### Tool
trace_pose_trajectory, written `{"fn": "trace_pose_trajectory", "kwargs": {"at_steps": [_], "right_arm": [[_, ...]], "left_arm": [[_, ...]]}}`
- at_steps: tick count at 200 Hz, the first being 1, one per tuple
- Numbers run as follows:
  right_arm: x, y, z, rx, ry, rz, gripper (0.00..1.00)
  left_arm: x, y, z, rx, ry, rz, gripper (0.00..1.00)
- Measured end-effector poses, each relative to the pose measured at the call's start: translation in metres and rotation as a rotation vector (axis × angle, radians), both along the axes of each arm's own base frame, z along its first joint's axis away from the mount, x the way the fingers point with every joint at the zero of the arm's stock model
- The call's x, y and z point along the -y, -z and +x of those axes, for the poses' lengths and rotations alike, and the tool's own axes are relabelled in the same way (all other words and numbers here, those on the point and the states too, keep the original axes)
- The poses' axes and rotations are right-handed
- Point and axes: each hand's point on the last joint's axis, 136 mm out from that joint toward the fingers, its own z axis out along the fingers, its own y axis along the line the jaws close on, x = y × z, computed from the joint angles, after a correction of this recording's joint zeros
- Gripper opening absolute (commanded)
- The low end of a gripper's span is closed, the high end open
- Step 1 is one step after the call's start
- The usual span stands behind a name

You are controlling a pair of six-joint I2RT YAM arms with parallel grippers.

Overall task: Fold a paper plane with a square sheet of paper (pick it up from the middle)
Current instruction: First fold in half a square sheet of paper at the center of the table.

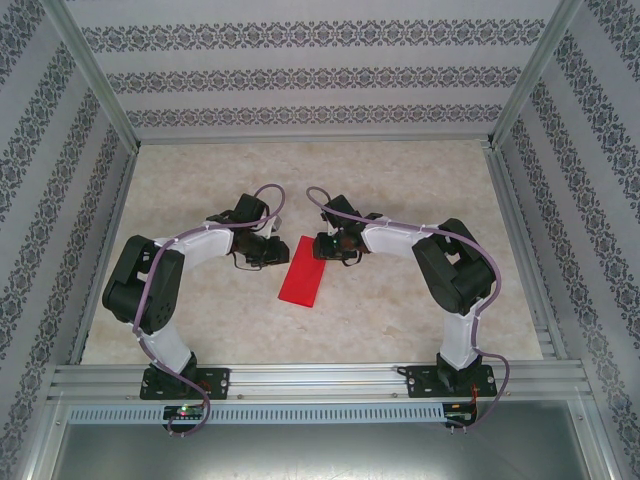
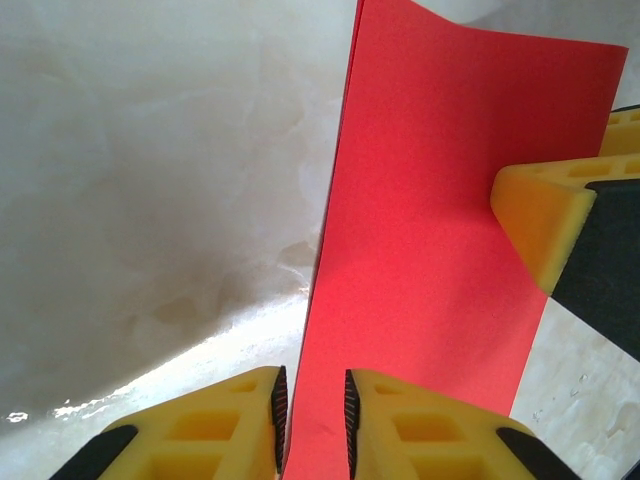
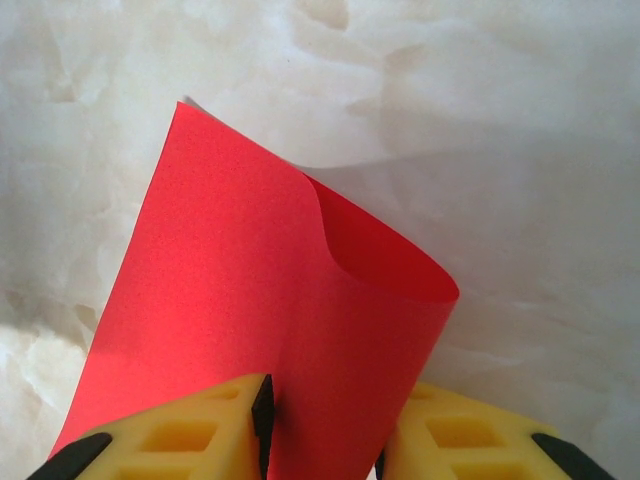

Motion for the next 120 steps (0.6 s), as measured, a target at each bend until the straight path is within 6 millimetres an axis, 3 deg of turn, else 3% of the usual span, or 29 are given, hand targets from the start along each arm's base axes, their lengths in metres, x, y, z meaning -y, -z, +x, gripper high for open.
{"fn": "trace_pose_trajectory", "kwargs": {"at_steps": [120], "right_arm": [[0.0,0.002,0.0,-0.008,-0.013,-0.014,0.34]], "left_arm": [[0.019,0.007,-0.015,-0.067,-0.008,-0.159,0.21]]}}
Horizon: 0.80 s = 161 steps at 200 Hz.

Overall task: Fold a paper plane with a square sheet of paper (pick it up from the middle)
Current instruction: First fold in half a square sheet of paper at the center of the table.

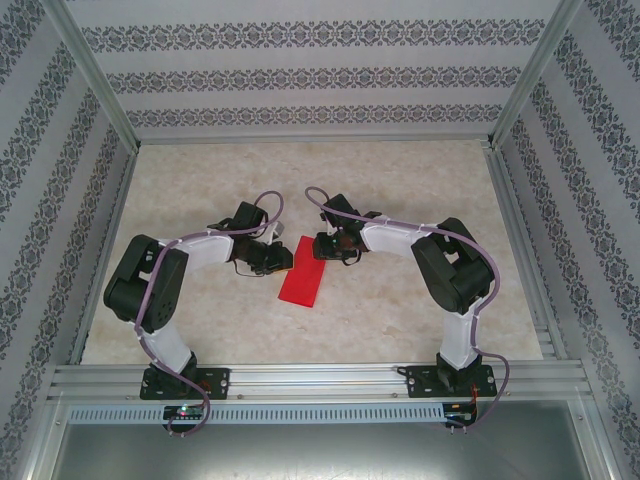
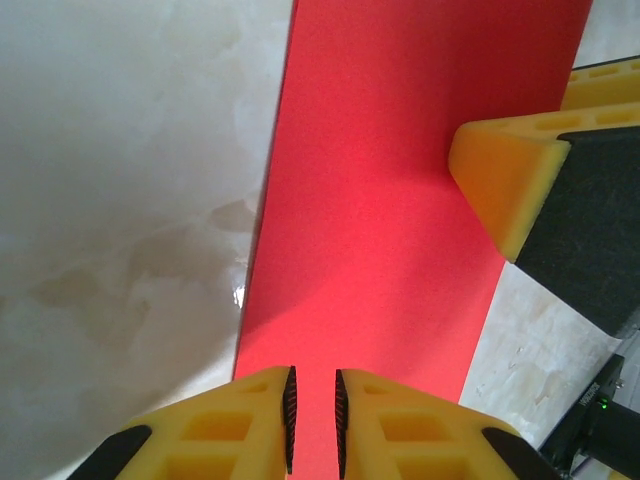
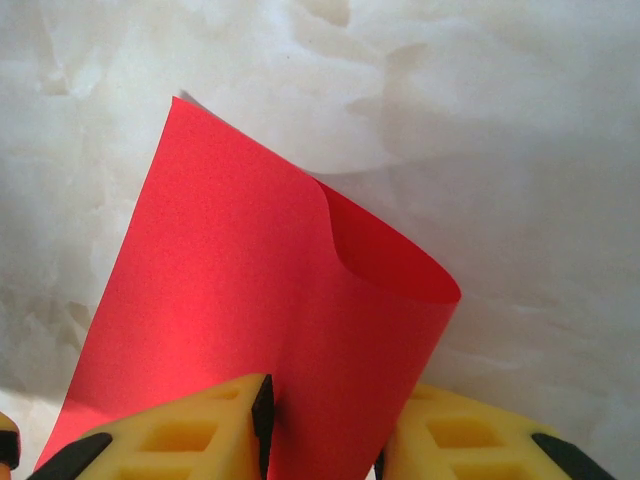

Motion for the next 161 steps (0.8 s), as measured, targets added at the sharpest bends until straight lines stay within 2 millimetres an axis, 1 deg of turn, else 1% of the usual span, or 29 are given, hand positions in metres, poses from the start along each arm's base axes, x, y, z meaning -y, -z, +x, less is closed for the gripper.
{"fn": "trace_pose_trajectory", "kwargs": {"at_steps": [17,36,98,119,161], "right_arm": [[0.0,0.0,0.0,0.0,0.0,0.0,0.31],[0.0,0.0,0.0,0.0,-0.004,-0.002,0.32],[0.0,0.001,-0.001,0.012,-0.034,-0.011,0.31],[0.0,0.0,-0.001,0.018,-0.046,-0.014,0.31],[0.0,0.001,-0.001,0.027,-0.071,-0.021,0.31]], "left_arm": [[0.002,0.003,0.0,-0.009,-0.001,-0.01,0.21],[0.002,0.006,-0.001,-0.018,-0.001,-0.013,0.21],[0.002,0.005,-0.002,-0.018,-0.001,-0.015,0.2],[0.001,0.001,-0.001,-0.01,-0.002,-0.016,0.2],[-0.004,-0.015,0.0,0.037,-0.021,-0.018,0.2]]}}
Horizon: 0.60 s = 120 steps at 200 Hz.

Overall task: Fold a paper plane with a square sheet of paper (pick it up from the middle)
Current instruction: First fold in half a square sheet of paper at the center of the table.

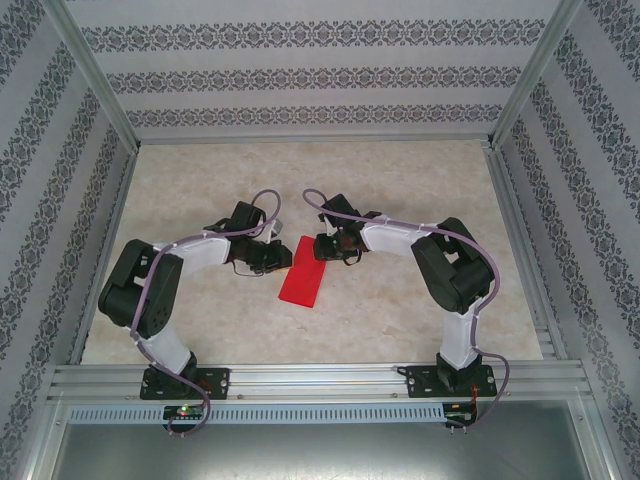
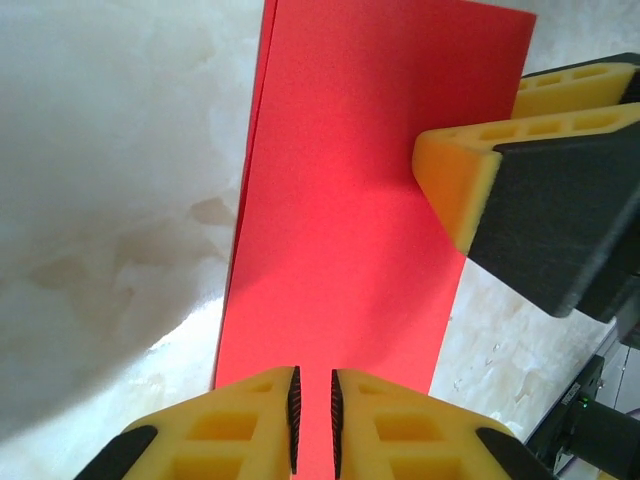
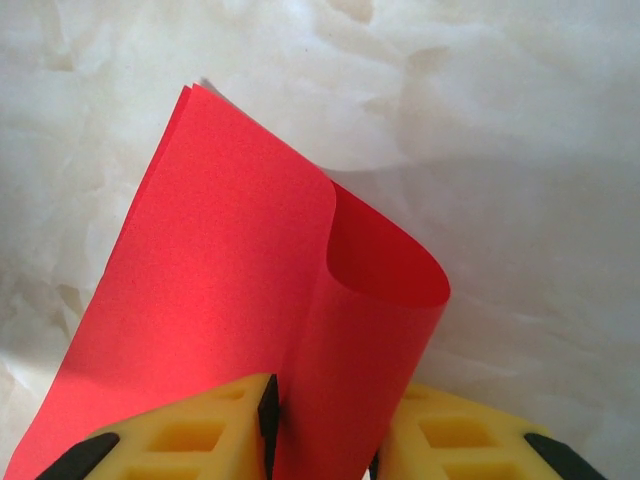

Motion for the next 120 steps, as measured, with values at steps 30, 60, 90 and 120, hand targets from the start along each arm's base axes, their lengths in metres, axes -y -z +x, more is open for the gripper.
{"fn": "trace_pose_trajectory", "kwargs": {"at_steps": [30,60,90,120], "right_arm": [[0.0,-0.001,0.0,0.007,-0.021,-0.007,0.32],[-0.001,-0.001,-0.002,0.016,-0.047,-0.019,0.32],[-0.002,-0.001,-0.002,0.028,-0.069,-0.034,0.32],[-0.003,-0.001,-0.003,0.035,-0.086,-0.052,0.33]], "left_arm": [[-0.003,-0.008,0.0,0.011,-0.02,-0.011,0.19],[-0.008,-0.013,-0.003,0.014,-0.039,-0.013,0.19],[-0.008,-0.014,-0.006,0.012,-0.038,-0.026,0.19],[-0.008,-0.004,-0.018,-0.036,-0.04,-0.037,0.19]]}}
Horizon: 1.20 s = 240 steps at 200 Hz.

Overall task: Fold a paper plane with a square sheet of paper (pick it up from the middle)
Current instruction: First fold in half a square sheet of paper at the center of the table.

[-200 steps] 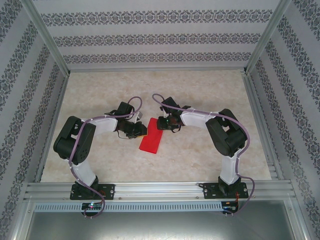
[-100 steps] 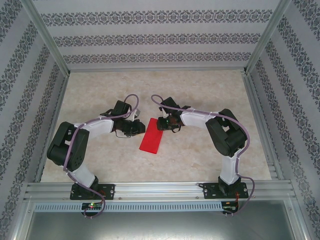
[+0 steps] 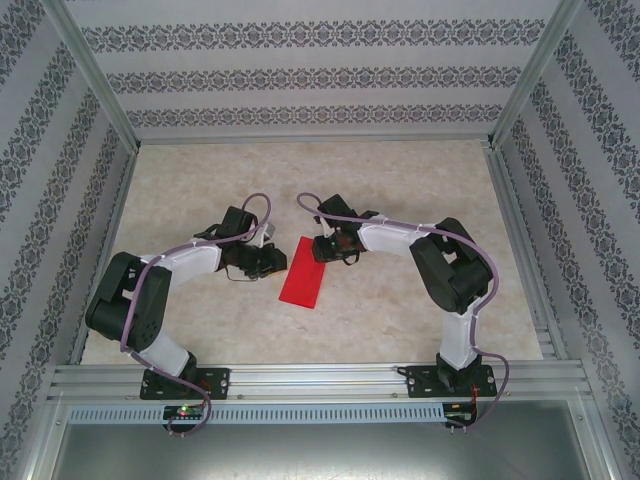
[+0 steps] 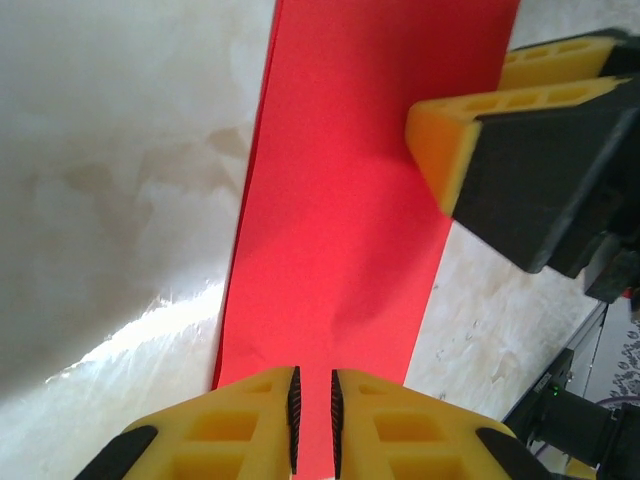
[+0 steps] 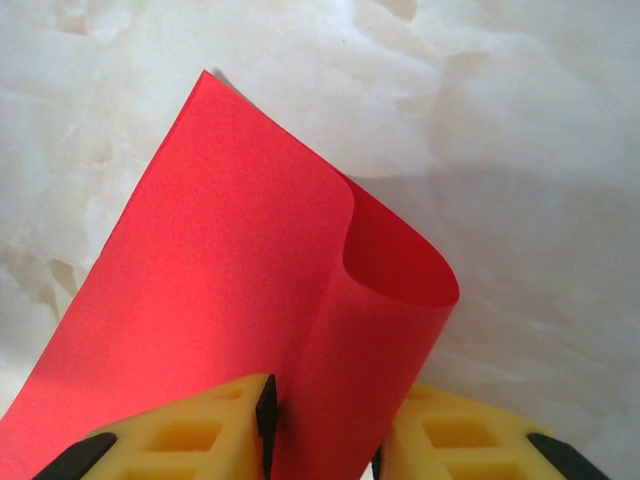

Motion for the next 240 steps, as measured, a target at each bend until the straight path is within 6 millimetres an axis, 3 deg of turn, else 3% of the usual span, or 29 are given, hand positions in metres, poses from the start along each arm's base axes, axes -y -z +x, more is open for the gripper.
{"fn": "trace_pose_trajectory", "kwargs": {"at_steps": [87,160,240], "right_arm": [[0.0,0.001,0.0,0.009,-0.038,-0.034,0.33],[-0.001,0.001,-0.001,0.015,-0.07,-0.054,0.33],[-0.001,0.002,-0.001,0.011,-0.083,-0.064,0.33]], "left_arm": [[0.009,0.007,0.002,-0.009,0.008,-0.061,0.19],[0.01,0.026,-0.001,-0.056,0.014,-0.059,0.18],[0.021,0.029,0.003,-0.055,0.042,-0.057,0.18]]}}
